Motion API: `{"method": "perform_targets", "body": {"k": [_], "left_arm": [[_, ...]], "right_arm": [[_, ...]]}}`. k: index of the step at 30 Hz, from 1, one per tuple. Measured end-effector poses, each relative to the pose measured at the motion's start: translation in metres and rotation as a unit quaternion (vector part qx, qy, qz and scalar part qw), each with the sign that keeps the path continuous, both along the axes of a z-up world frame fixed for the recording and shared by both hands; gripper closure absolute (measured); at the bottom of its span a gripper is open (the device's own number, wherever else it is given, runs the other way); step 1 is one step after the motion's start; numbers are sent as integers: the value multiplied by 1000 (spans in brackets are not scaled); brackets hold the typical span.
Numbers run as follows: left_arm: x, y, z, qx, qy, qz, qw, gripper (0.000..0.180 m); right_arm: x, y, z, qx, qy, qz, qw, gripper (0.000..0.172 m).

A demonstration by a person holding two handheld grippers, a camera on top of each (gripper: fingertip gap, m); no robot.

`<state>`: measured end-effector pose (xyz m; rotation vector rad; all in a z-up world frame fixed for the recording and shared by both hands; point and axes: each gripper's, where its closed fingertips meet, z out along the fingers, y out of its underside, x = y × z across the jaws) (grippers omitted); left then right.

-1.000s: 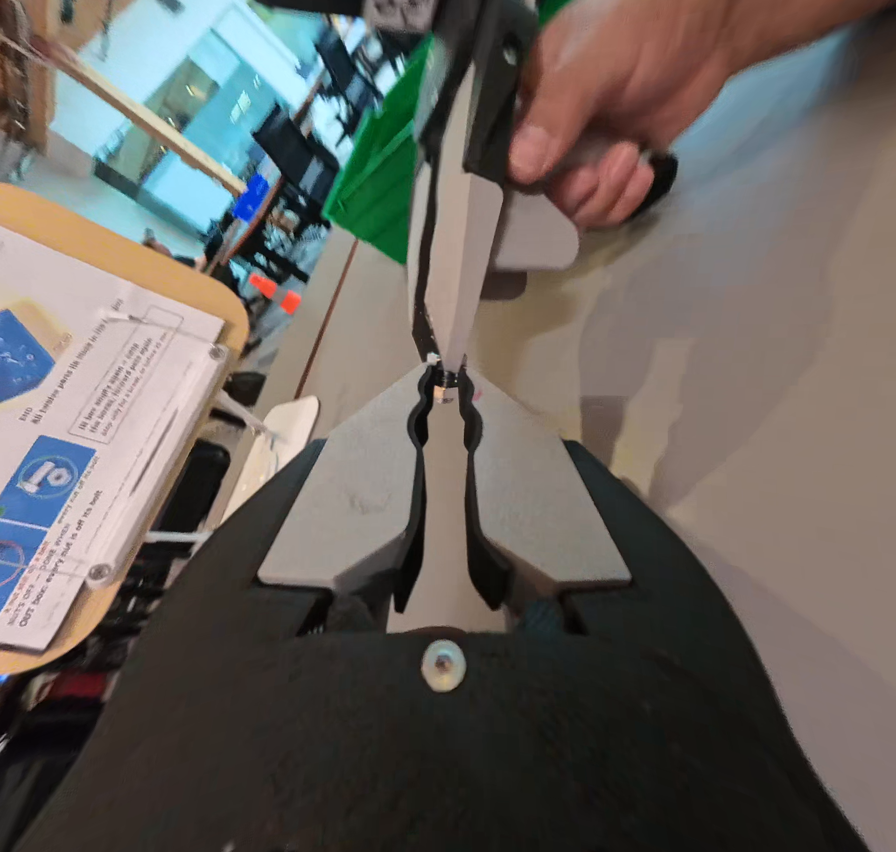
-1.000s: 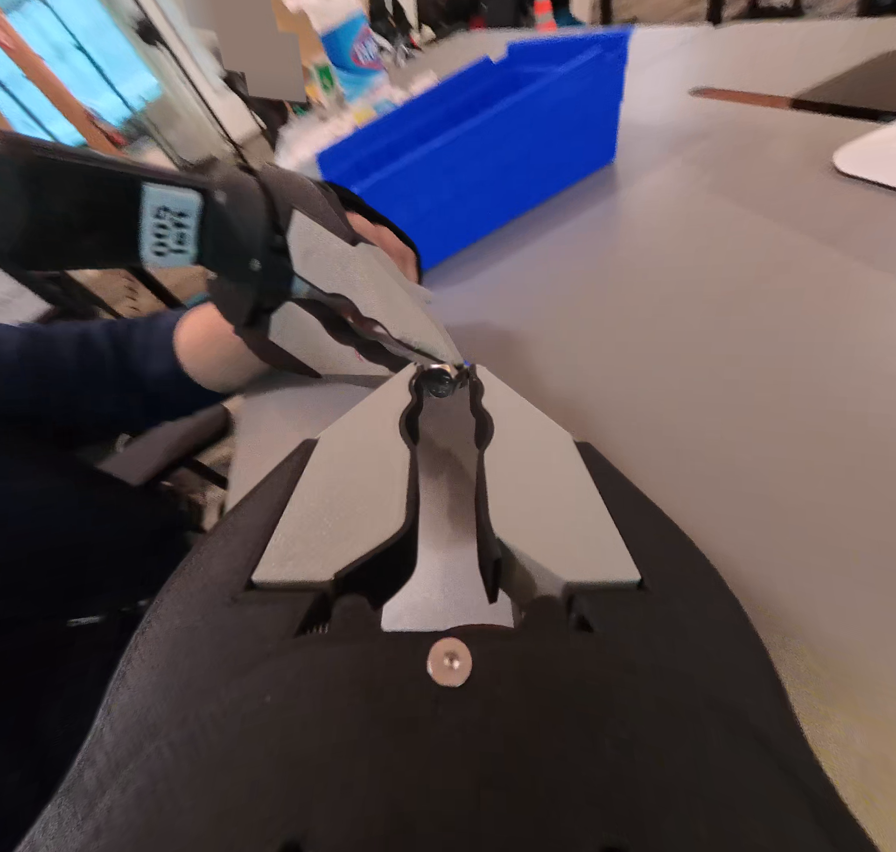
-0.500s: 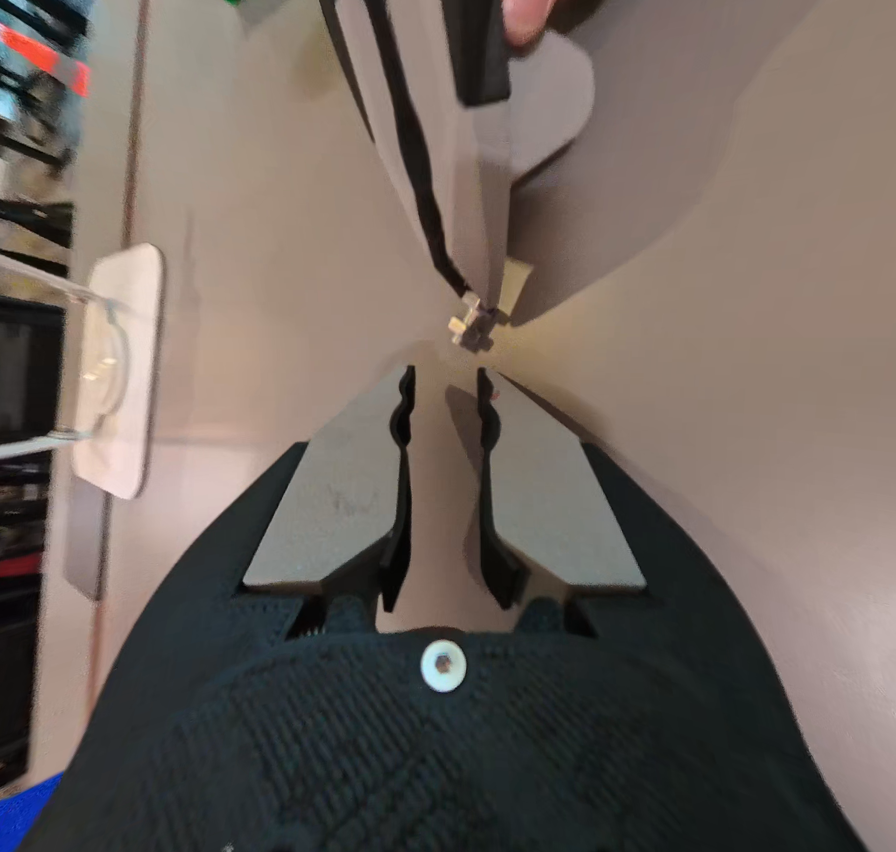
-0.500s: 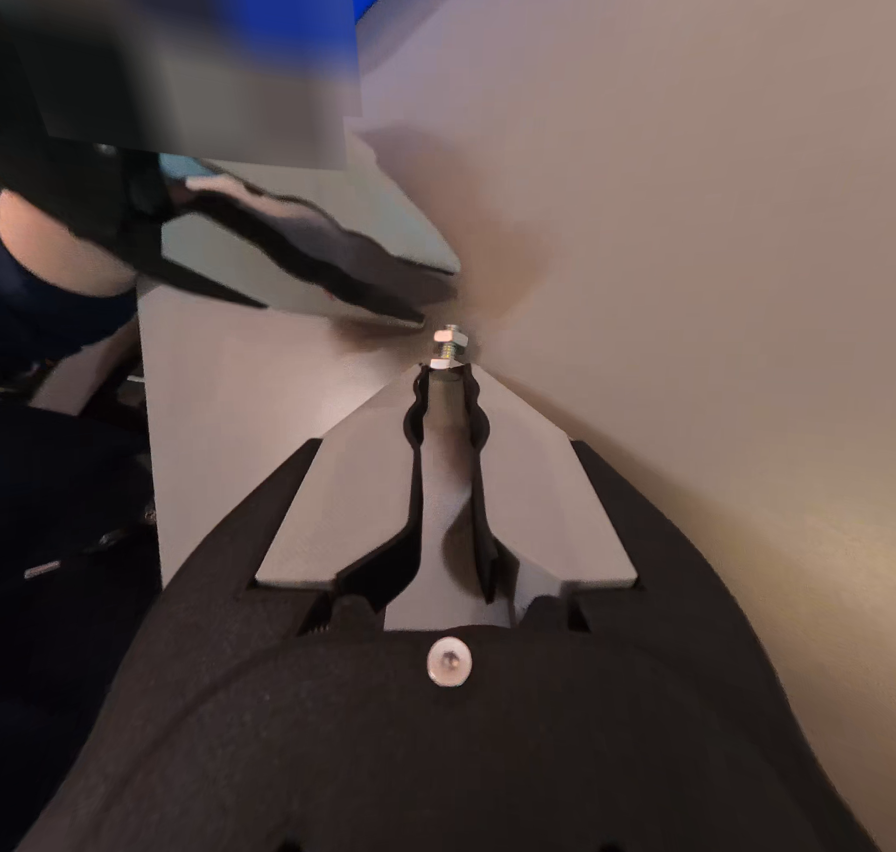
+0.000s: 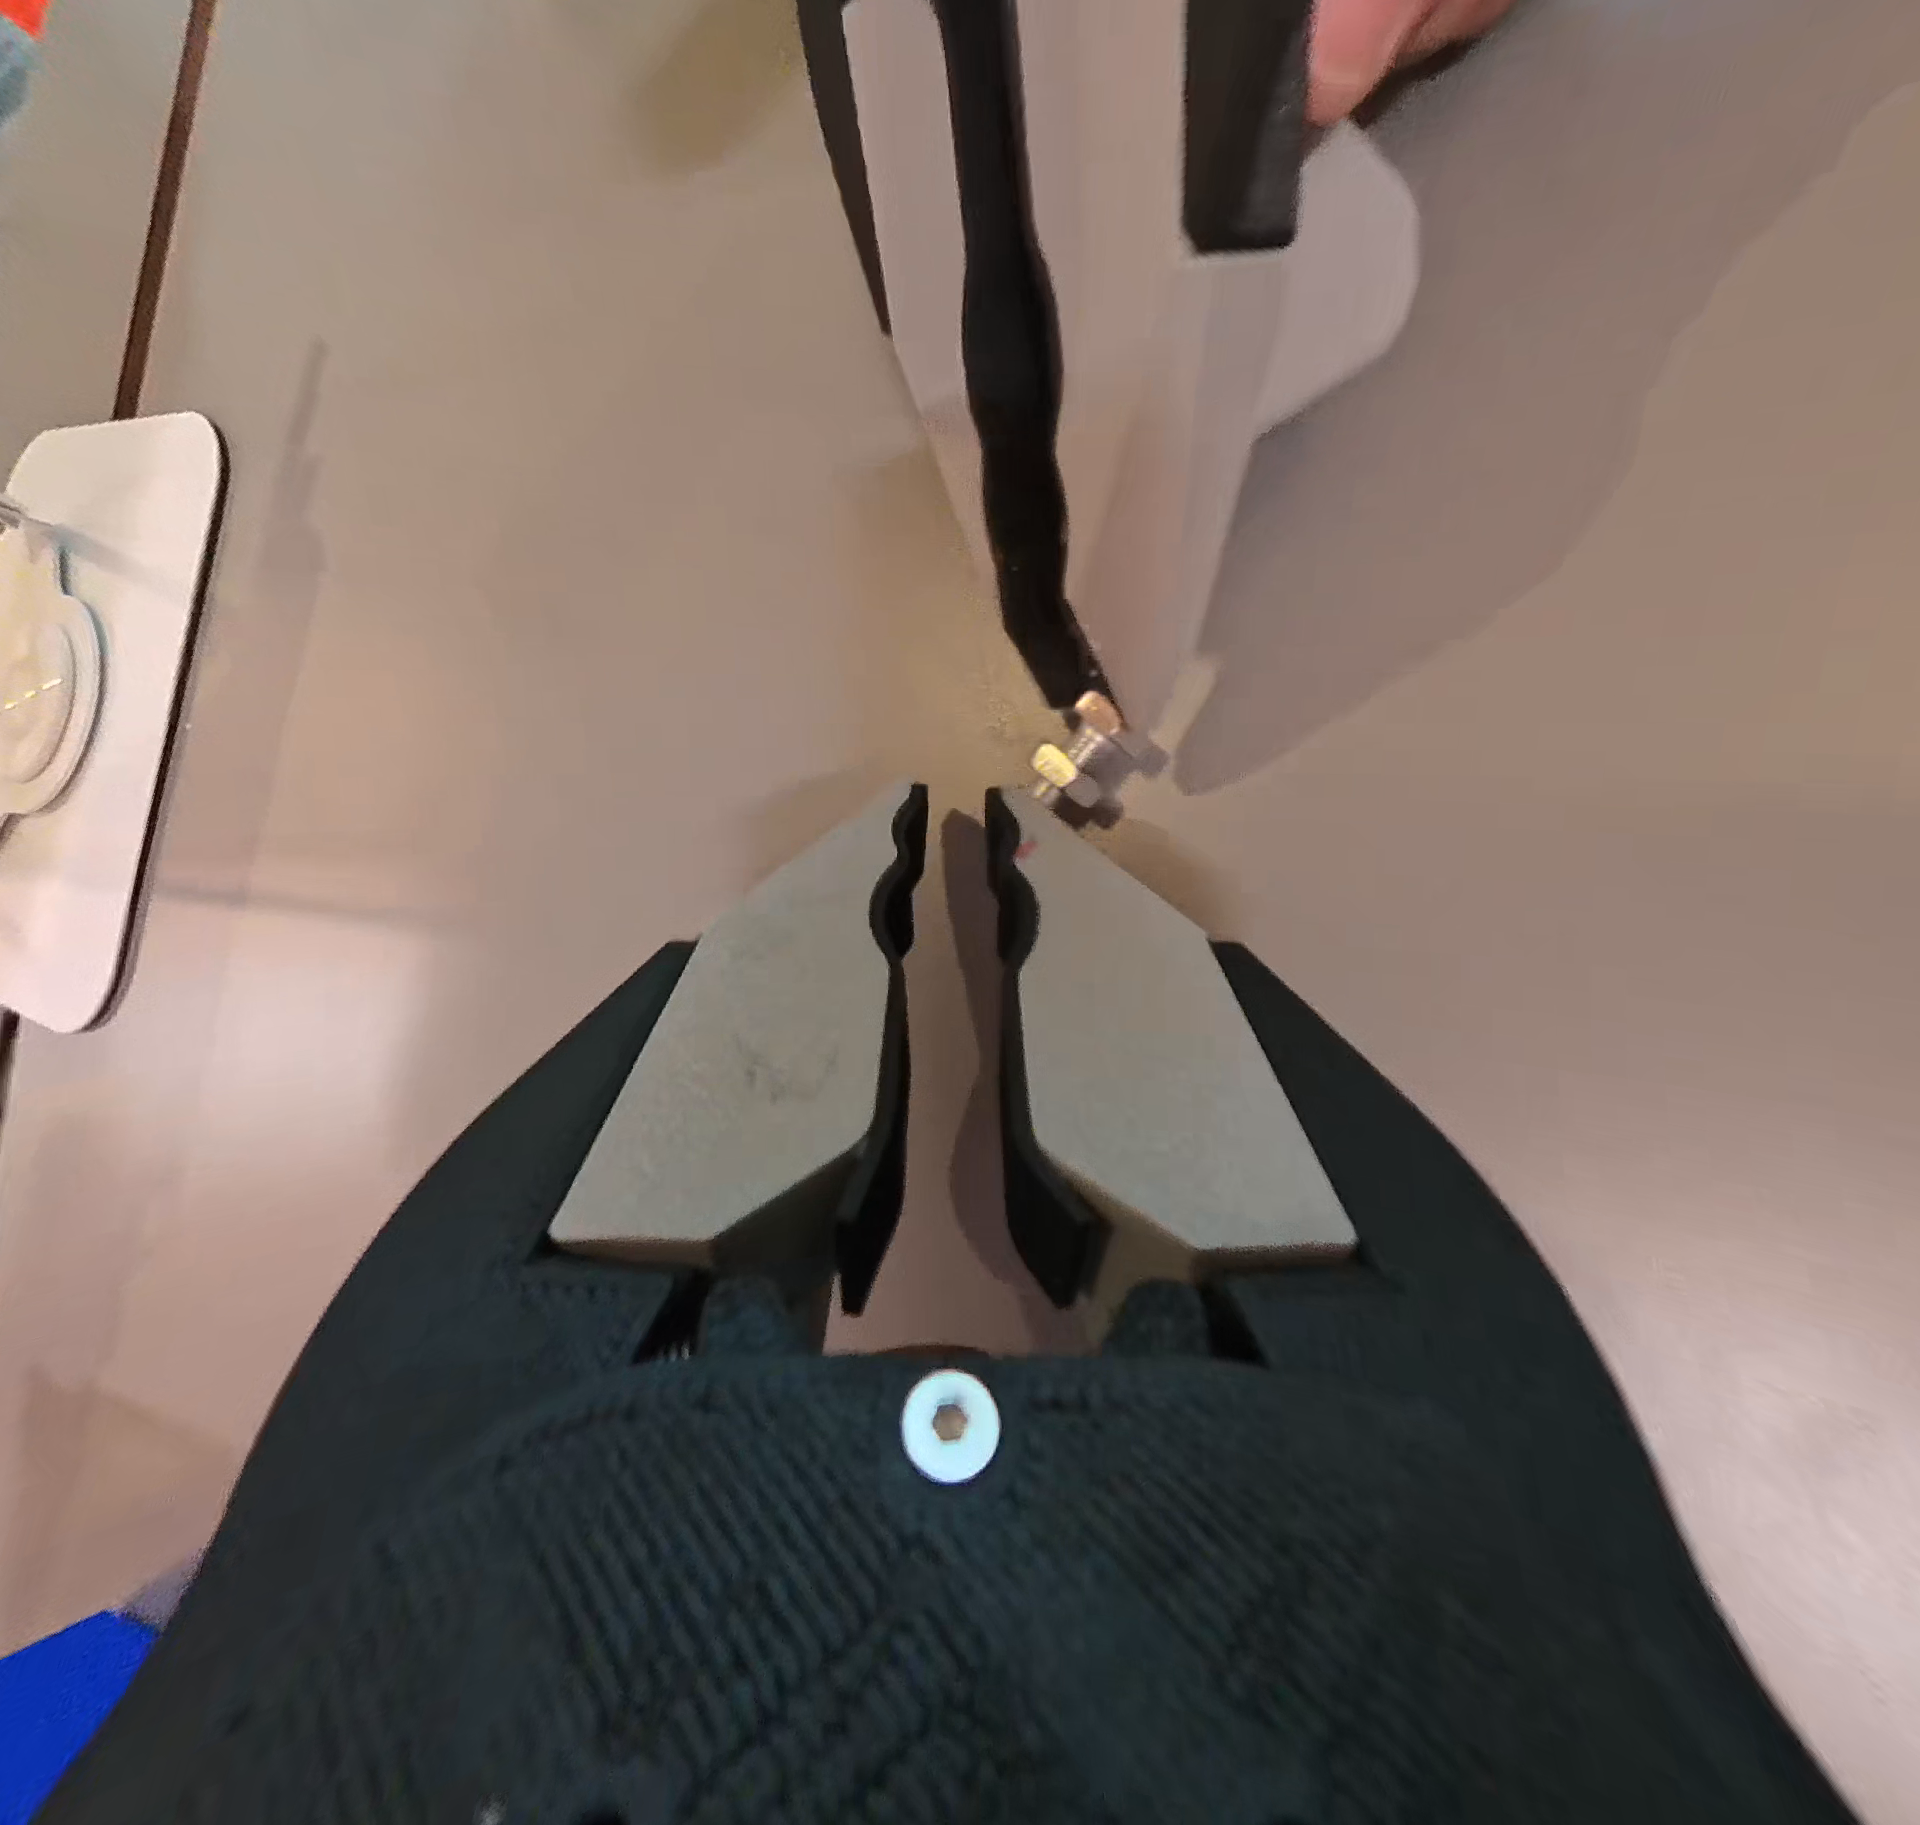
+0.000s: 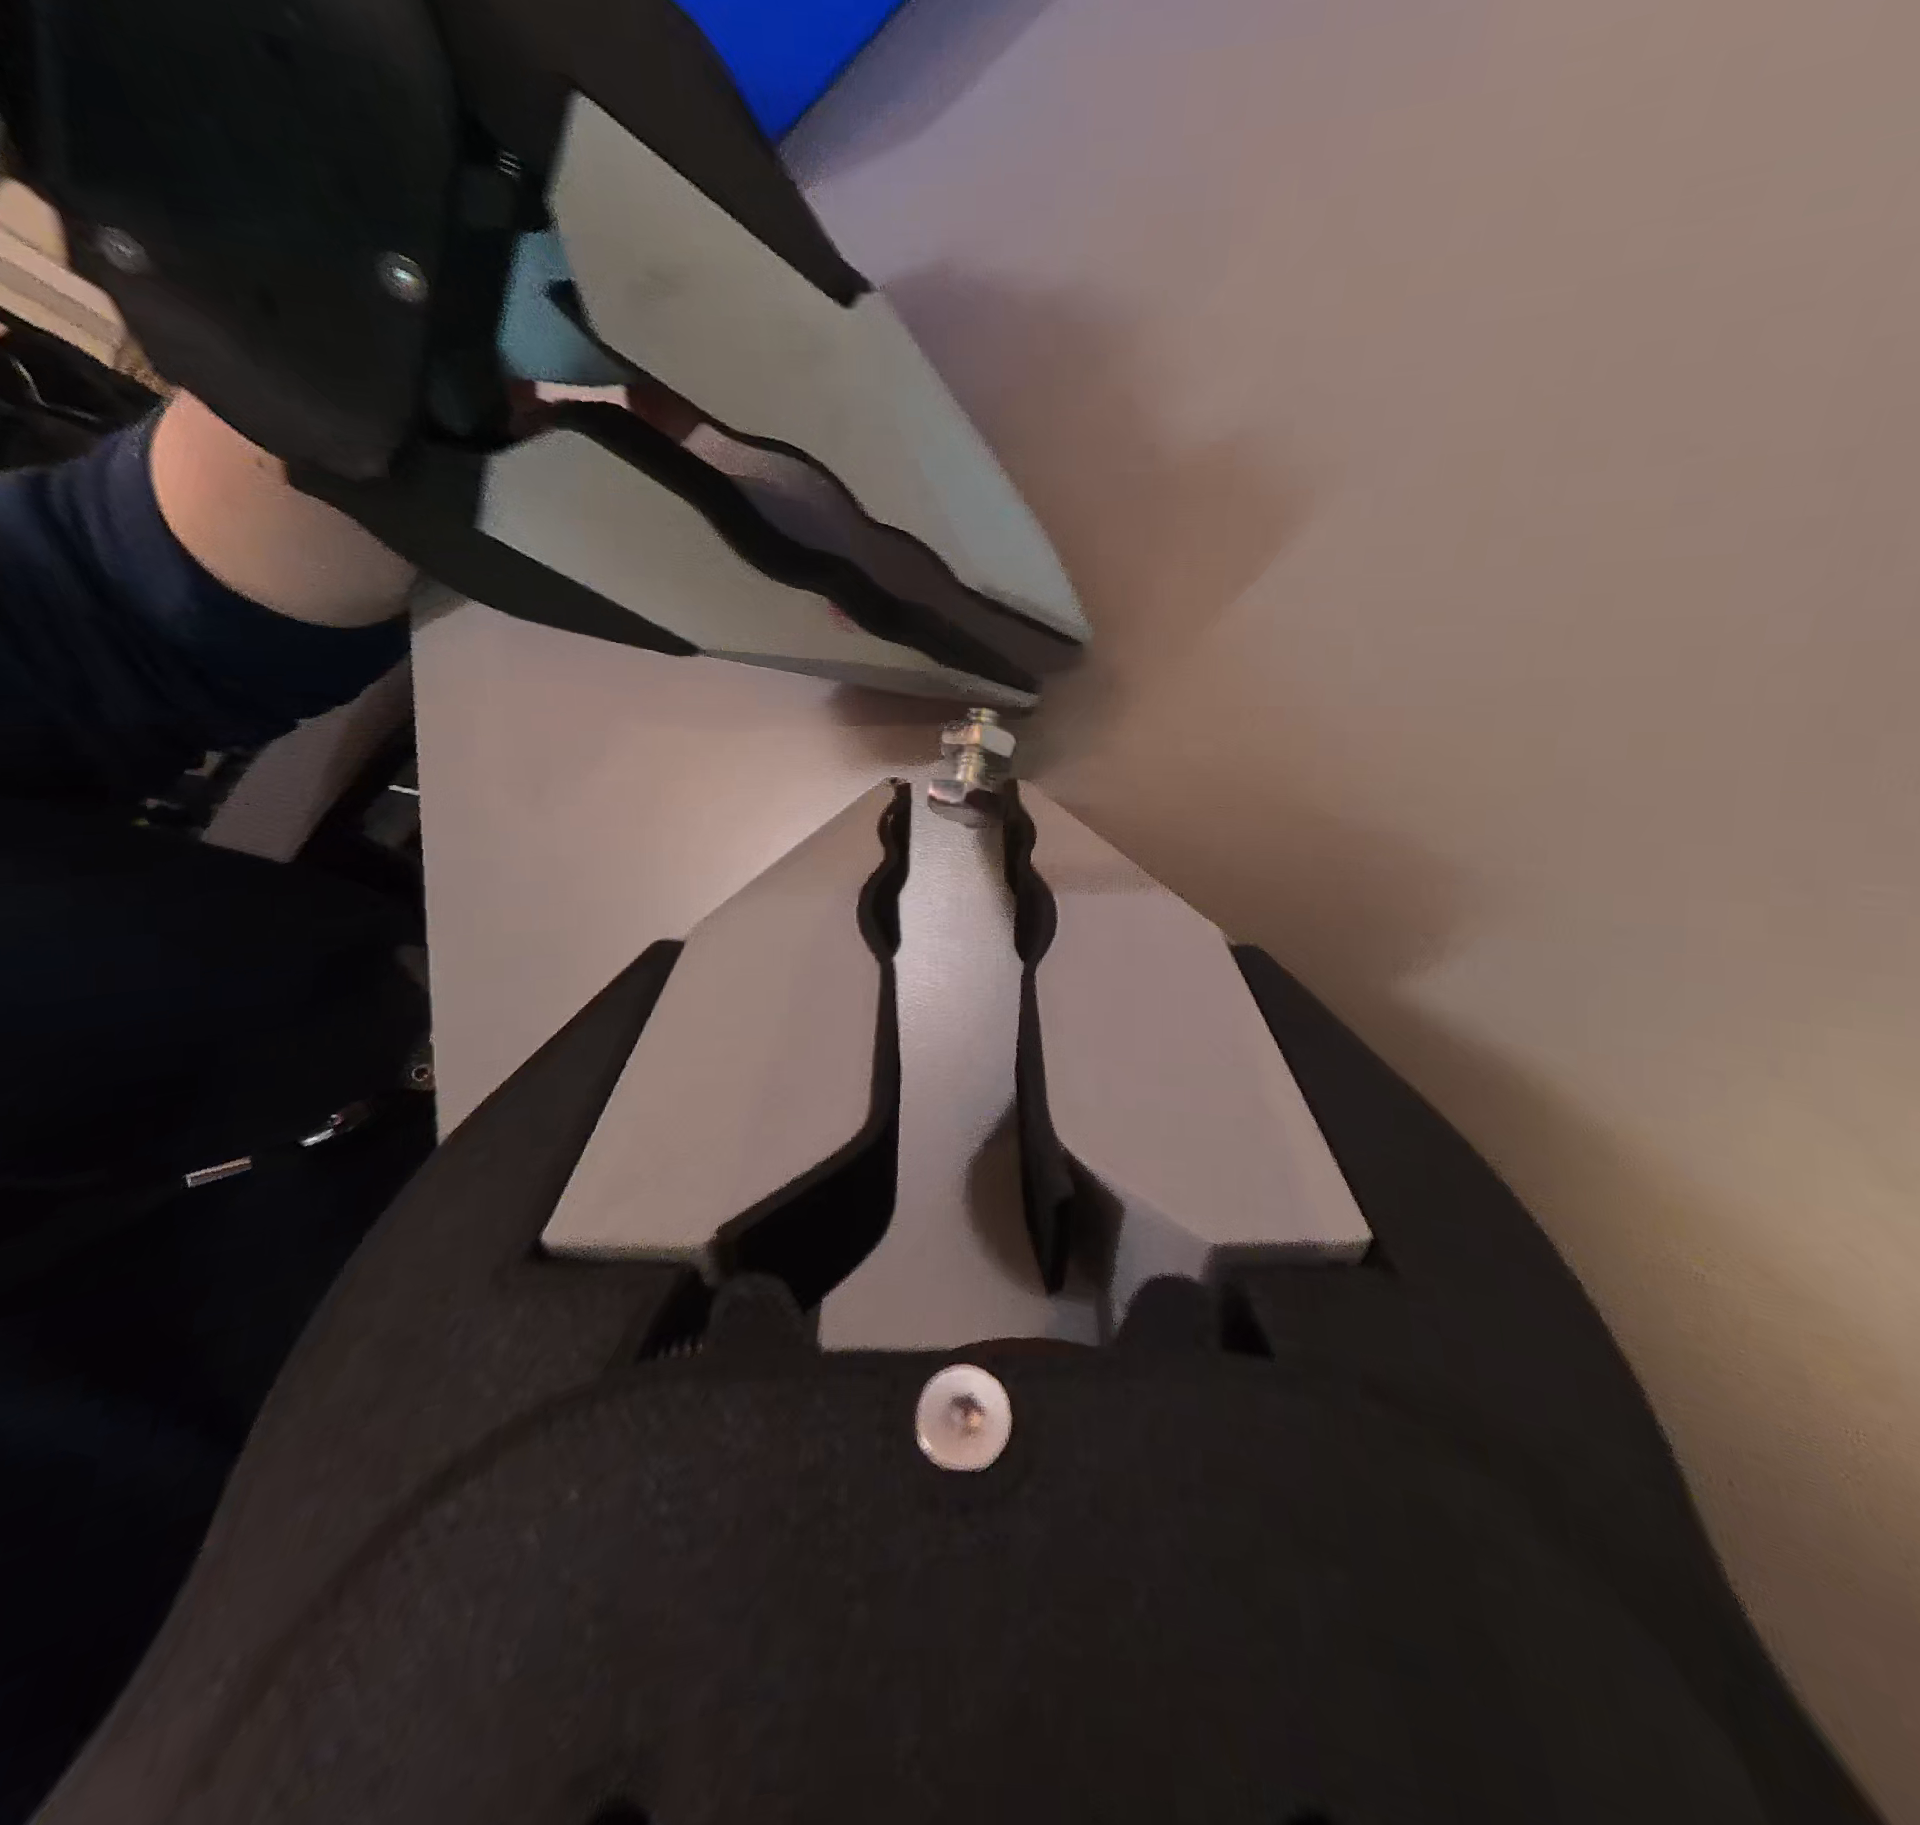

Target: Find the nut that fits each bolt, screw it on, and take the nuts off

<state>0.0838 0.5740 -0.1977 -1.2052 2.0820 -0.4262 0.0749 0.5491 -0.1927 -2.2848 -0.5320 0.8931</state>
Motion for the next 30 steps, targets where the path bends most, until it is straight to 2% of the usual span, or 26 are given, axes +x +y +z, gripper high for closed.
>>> {"method": "perform_targets", "body": {"k": [5, 7, 9, 11, 18, 22, 25, 28, 30], "left_arm": [[3, 33, 2, 54, -11, 74, 996, 179], [-2, 28, 4, 10, -6, 67, 998, 179], [-7, 6, 8, -75, -6, 28, 997, 176], [-10, -6, 13, -118, -2, 8, 993, 171], [-7, -14, -3, -108, 27, 3, 994, 173], [-1, 12, -2, -72, 6, 63, 995, 173], [-4, 25, -2, -60, 6, 88, 994, 176], [-10, 1, 7, -162, 10, 53, 985, 177], [-10, -19, 15, -246, 15, 47, 968, 162]], "right_arm": [[-1, 0, -2, 1, -10, -2, 1000, 150], [2, 1, 1, 6, -12, -5, 1000, 150], [4, -1, 7, 12, -2, 1, 1000, 154], [7, -3, 10, 14, -2, 5, 1000, 157], [9, -1, -2, 19, -41, -1, 999, 172], [-9, -15, -7, 8, -47, 49, 998, 172], [-4, -12, -7, 22, -75, 40, 996, 172], [4, -10, 1, 27, -60, 24, 998, 172], [9, -6, 9, 34, -45, 11, 998, 172]]}}
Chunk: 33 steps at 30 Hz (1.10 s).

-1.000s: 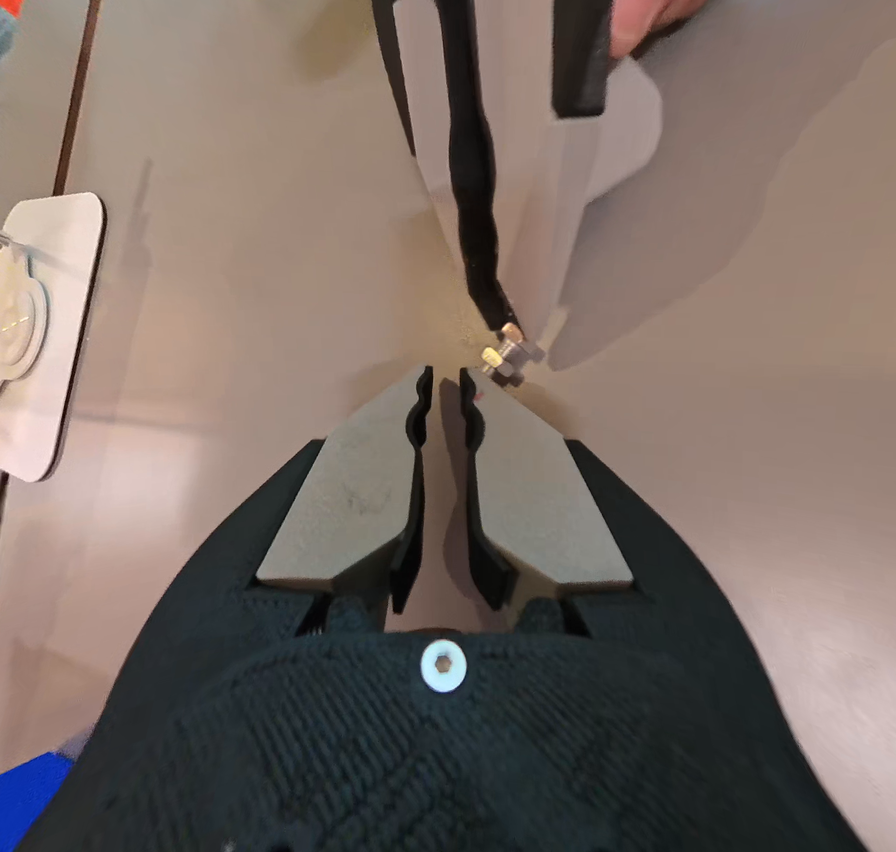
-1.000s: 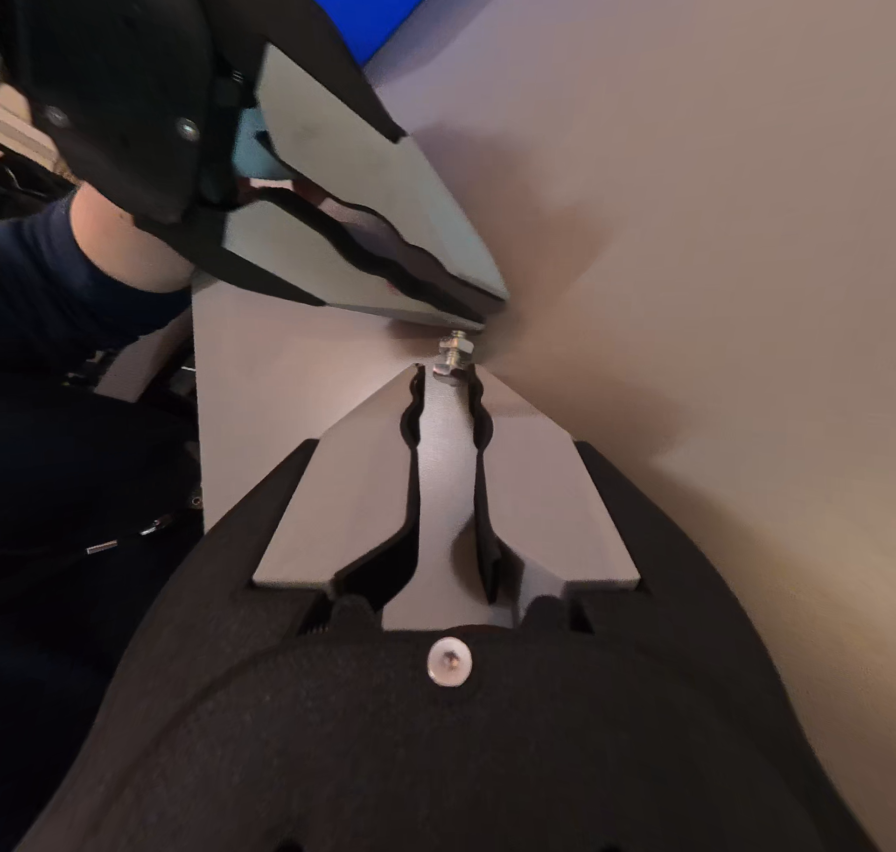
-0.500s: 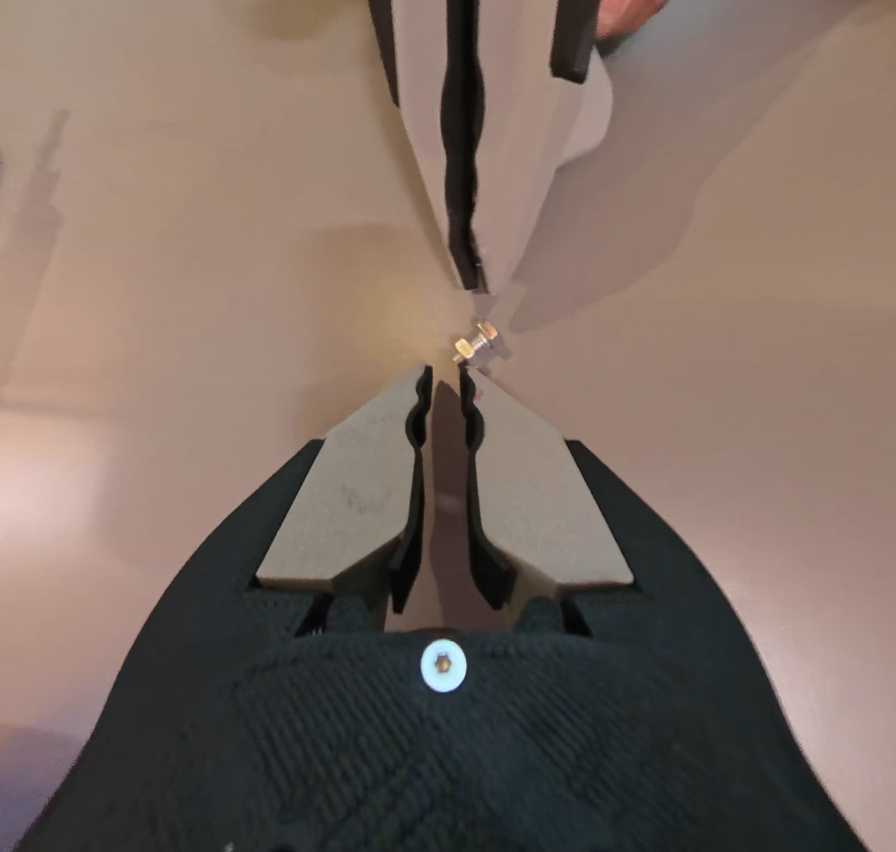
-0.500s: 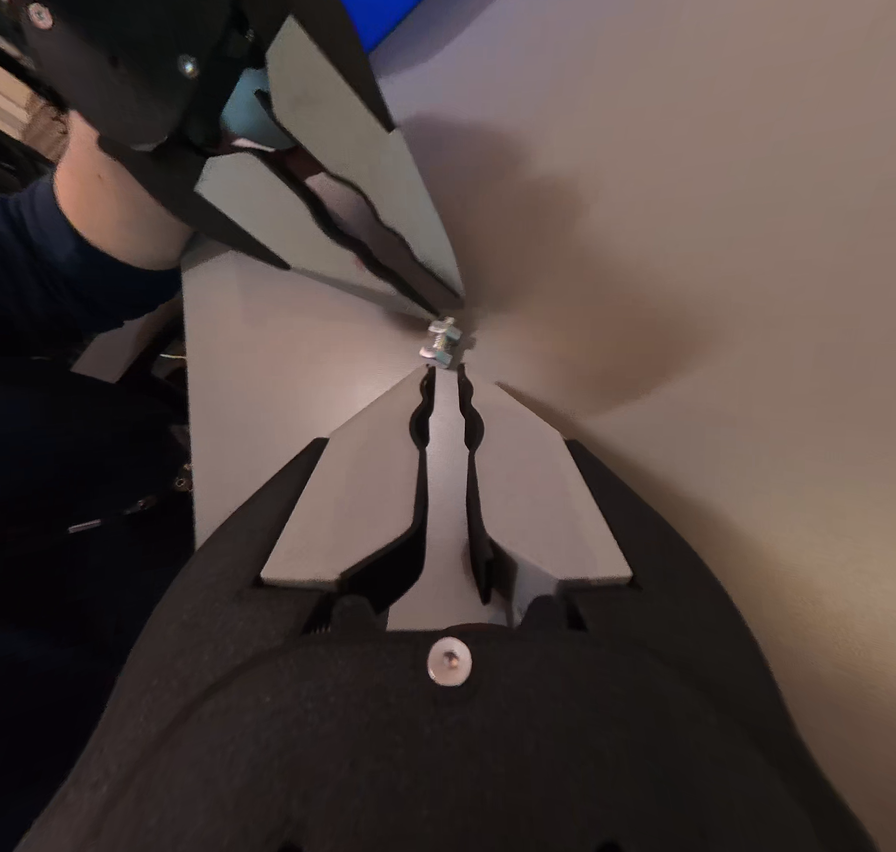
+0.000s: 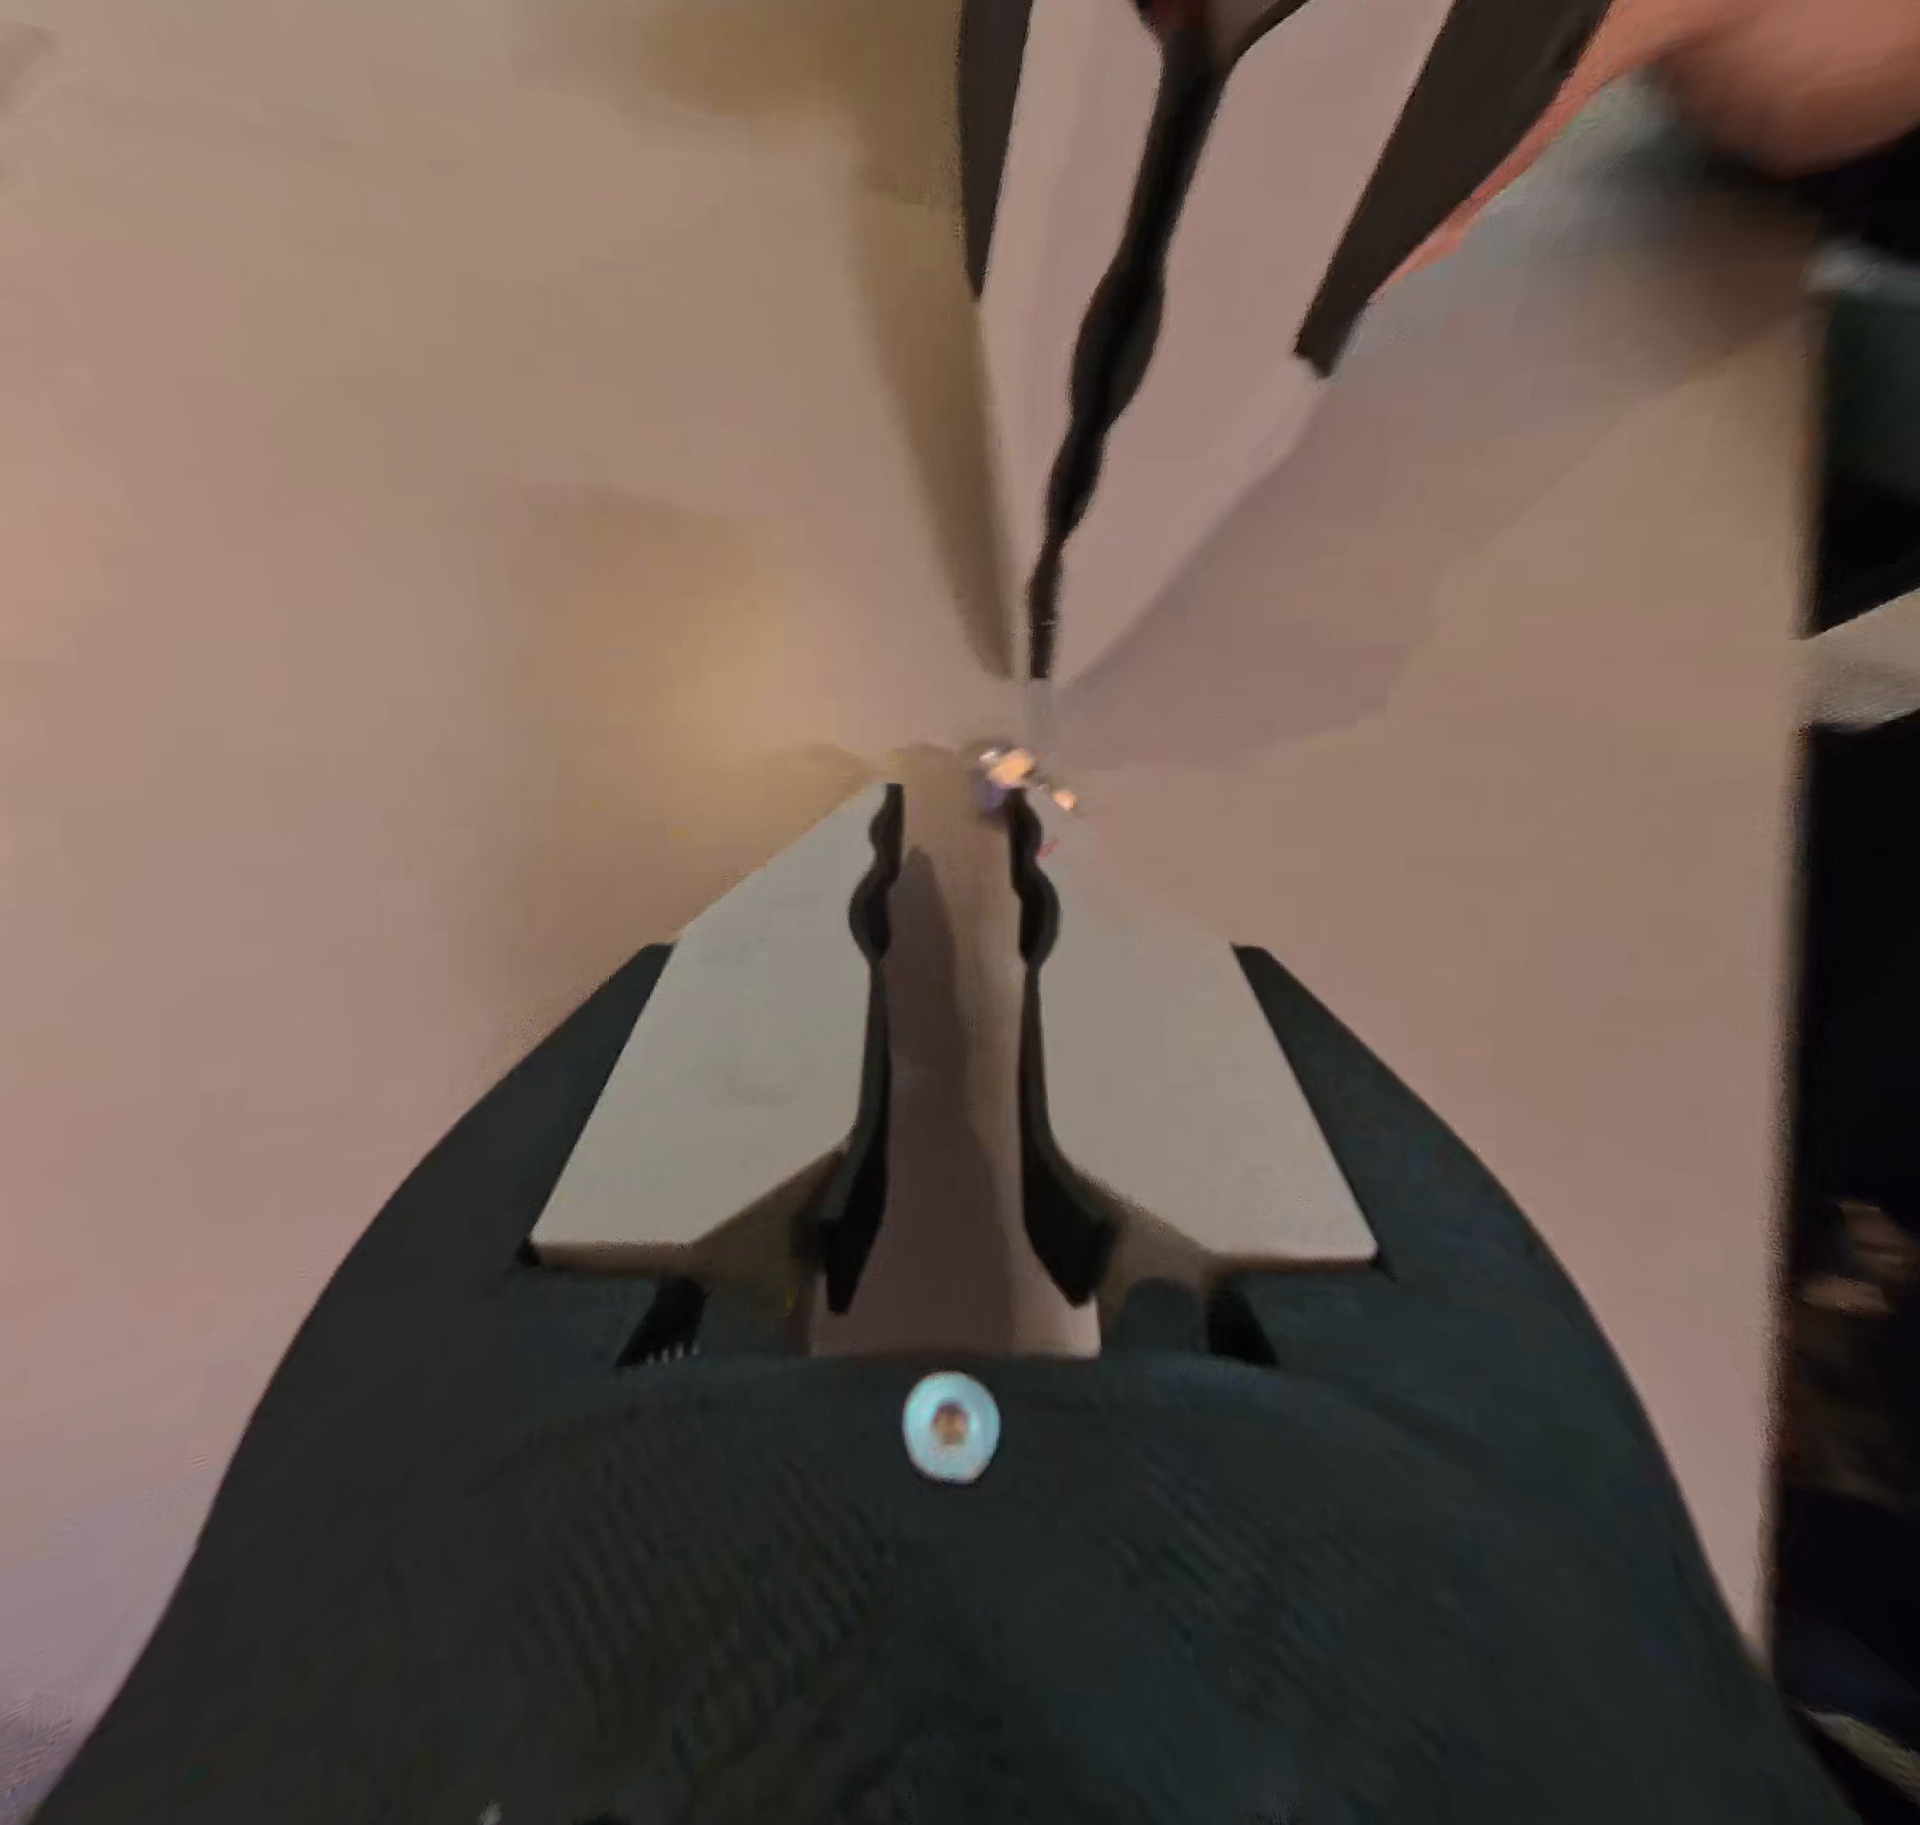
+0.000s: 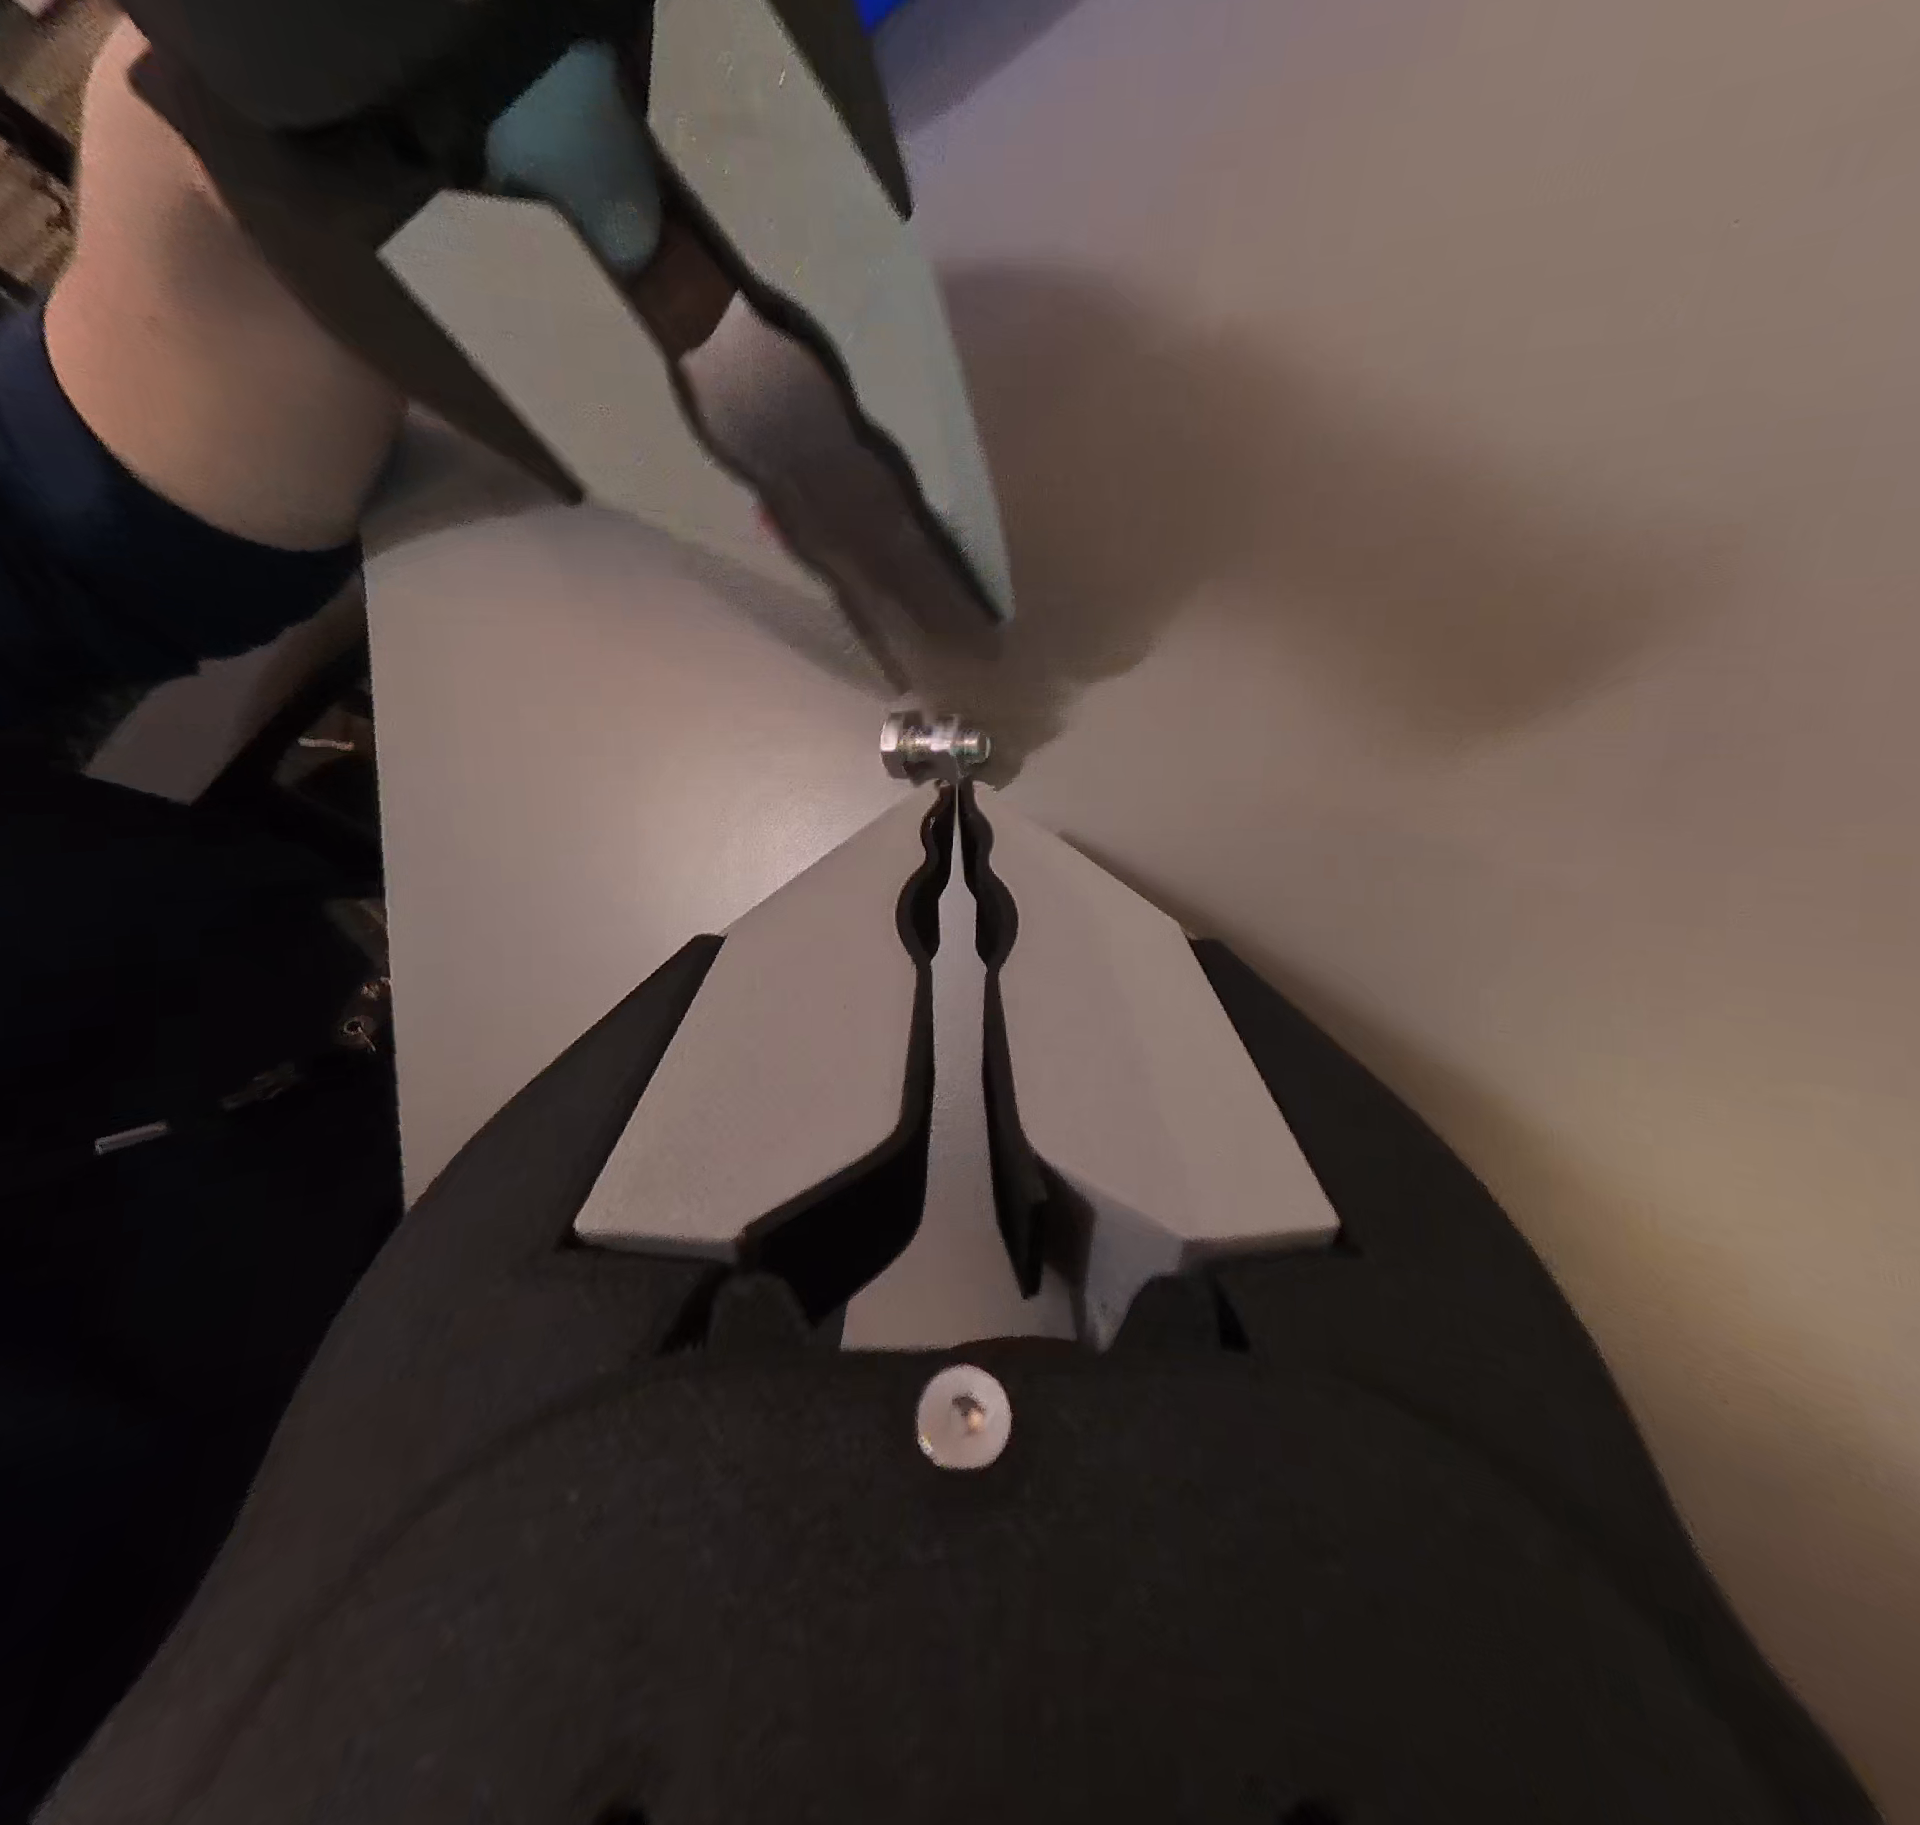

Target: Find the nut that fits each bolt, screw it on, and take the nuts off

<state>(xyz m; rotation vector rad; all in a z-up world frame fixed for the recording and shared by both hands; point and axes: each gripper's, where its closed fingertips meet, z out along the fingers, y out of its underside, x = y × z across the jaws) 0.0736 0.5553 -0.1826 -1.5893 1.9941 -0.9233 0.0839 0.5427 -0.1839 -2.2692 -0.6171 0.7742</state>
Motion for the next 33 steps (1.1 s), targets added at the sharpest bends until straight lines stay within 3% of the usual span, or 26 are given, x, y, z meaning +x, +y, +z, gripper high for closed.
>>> {"method": "perform_targets", "body": {"k": [2, 13, 16, 22, 24, 27, 33], "left_arm": [[1, -12, 3, -35, 7, 4, 999, 158], [0, -20, -14, -17, 72, 98, 992, 151], [4, -14, -19, 17, 79, 117, 990, 167], [4, -1, -19, 95, 77, 103, 987, 168], [7, 7, -11, 146, 45, 91, 984, 169], [19, 13, 23, 186, -55, 98, 976, 169], [27, 10, 82, 204, -221, 114, 947, 169]], "right_arm": [[5, 3, 5, 9, 5, -13, 1000, 172], [16, 10, 26, 55, 2, -48, 997, 168], [18, 12, 25, 67, -22, -54, 996, 167], [7, 2, 19, 38, -4, -20, 999, 168], [4, 3, 15, 29, 6, -19, 999, 168], [4, 6, 20, 23, 47, -30, 998, 164], [16, 17, 78, 75, 216, -70, 971, 155]]}}
